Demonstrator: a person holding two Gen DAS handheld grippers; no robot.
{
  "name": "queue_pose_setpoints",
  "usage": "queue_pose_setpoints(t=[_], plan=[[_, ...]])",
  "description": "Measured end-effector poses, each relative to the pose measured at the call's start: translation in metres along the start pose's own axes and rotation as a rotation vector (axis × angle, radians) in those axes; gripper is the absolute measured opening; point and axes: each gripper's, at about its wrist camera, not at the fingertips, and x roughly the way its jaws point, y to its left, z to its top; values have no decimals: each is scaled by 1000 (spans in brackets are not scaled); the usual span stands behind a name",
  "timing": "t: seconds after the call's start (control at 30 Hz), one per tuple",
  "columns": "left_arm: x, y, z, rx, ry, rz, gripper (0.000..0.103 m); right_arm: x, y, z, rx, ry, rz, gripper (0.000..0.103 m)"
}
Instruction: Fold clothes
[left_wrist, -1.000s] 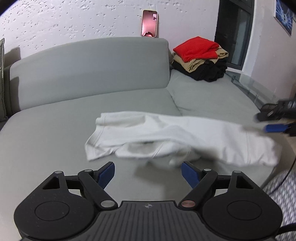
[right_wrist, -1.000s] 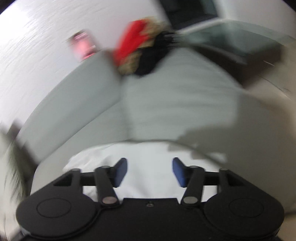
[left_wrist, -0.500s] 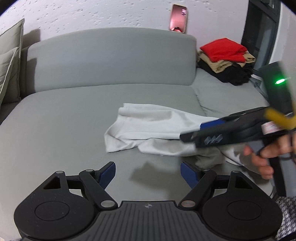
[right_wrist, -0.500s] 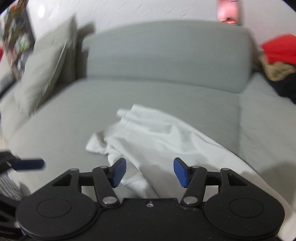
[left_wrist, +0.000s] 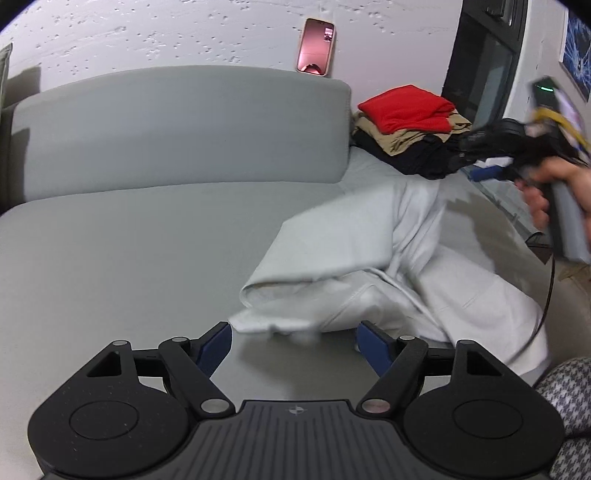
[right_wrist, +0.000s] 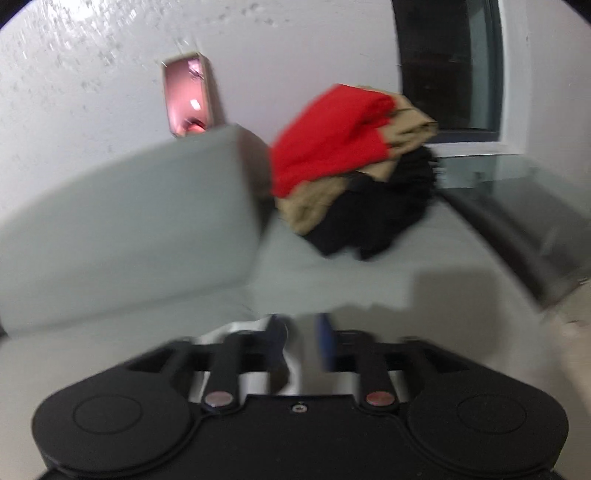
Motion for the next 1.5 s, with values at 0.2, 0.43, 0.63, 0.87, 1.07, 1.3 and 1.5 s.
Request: queue_pose_setpoints(t=[0.2, 0.43, 0.63, 0.87, 1.07, 1.3, 1.5], plan=[[-5, -12, -2, -5, 17, -34, 74, -48, 28, -66, -201, 211, 382, 31], [-25, -22, -13, 7, 8, -42, 75, -10, 48, -122, -301, 272, 322, 25], [-24, -26, -20, 3, 31, -40, 75, 16, 60, -125, -277, 258, 314, 36], [-37, -21, -23, 23, 15, -20, 75, 5, 78, -131, -379, 166, 195, 3], [-75, -7, -27, 17, -42, -6, 75, -81, 94, -132, -352, 89, 360, 3], [-146, 35, -45, -55, -105, -22, 75, -156, 118, -172, -359, 206, 536, 3], [-150, 46, -68, -118, -58, -8, 75, -174, 106, -214, -364, 407, 594, 18]])
